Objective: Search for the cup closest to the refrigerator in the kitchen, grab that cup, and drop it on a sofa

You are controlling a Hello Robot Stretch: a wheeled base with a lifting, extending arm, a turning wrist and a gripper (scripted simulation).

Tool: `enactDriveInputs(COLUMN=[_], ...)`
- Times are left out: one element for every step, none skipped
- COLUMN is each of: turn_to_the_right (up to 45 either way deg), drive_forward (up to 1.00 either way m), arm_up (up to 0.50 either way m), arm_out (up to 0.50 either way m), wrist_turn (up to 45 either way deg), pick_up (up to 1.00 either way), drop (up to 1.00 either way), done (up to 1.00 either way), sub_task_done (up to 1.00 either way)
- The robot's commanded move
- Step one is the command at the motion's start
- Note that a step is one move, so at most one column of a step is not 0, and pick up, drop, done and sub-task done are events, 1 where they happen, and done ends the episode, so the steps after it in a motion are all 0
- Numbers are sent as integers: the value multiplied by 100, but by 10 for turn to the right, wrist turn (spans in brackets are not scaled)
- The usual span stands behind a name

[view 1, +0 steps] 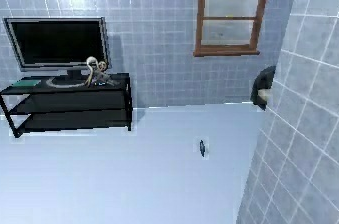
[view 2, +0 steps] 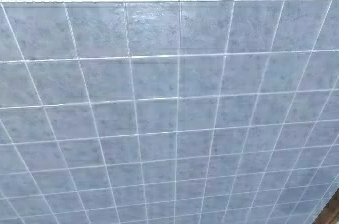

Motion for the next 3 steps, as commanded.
enactDriveInputs(turn_to_the_right=[60,0,-450], drive_forward=[0,70,0], arm_up=[0,0,0], arm_out=[0,0,0], wrist_turn=[0,0,0], pick_up=[0,0,0], drop=[0,0,0], done=[0,0,0], sub_task_done=[0,0,0])
